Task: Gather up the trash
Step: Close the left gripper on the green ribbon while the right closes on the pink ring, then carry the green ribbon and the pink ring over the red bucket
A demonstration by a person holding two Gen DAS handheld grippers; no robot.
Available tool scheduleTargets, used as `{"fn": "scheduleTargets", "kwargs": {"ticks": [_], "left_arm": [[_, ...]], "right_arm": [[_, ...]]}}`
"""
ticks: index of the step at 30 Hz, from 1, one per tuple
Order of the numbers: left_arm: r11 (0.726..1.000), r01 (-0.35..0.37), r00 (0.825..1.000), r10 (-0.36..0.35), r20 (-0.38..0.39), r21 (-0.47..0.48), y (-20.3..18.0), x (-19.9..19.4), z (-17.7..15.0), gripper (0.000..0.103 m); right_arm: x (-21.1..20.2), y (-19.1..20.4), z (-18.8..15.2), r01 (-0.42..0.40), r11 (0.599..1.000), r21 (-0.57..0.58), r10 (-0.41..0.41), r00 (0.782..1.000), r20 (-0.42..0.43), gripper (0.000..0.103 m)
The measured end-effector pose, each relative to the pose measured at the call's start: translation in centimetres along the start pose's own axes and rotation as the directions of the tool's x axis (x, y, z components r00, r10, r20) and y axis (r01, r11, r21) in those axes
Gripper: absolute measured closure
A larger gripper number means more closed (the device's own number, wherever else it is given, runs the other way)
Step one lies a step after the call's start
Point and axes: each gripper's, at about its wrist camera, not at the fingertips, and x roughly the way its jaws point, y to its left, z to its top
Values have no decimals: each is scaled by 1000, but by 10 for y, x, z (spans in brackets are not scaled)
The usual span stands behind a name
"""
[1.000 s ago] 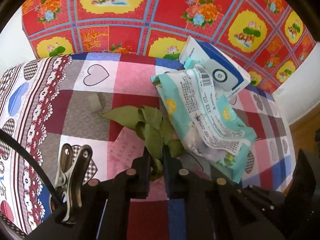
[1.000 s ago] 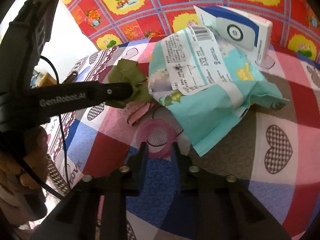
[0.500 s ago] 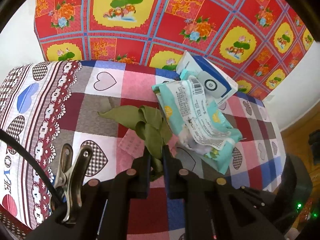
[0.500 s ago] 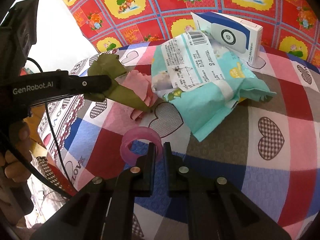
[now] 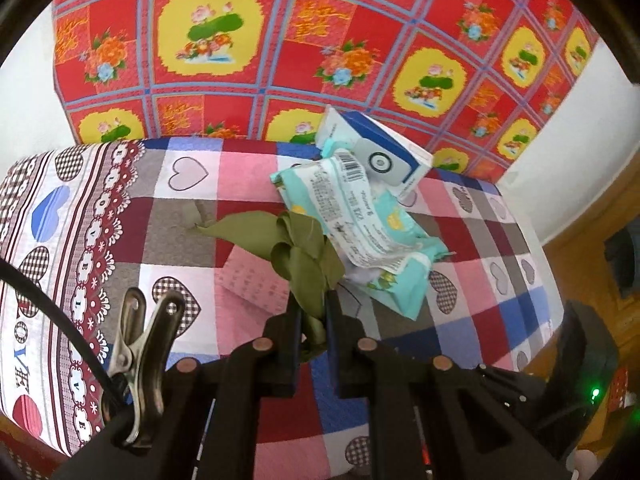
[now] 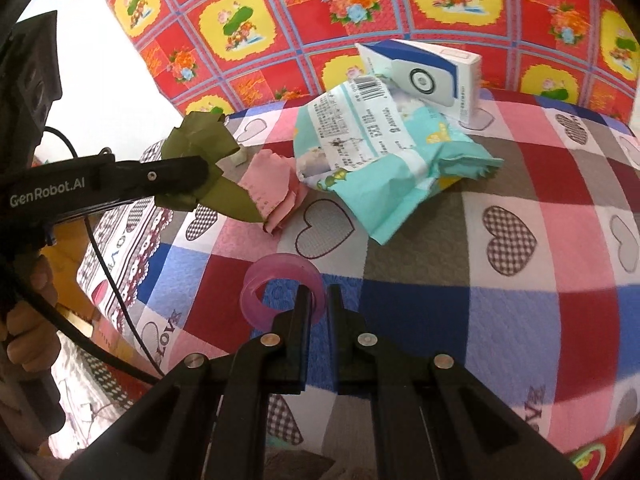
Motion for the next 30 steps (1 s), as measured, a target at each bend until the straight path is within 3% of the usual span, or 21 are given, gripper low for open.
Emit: {"fn": "scheduleTargets", "kwargs": {"ticks": [17,30], "left_arm": [[986,86,996,-86,-8,145,-45,-12,-12,92],[951,188,982,-181,-52,245,-92,-7,-22,92]], "right_arm": [[-52,-23,-28,94,982,166,-112,988,103,94],[-90,-47,-55,176,941,288,-218,968,123,94]]}}
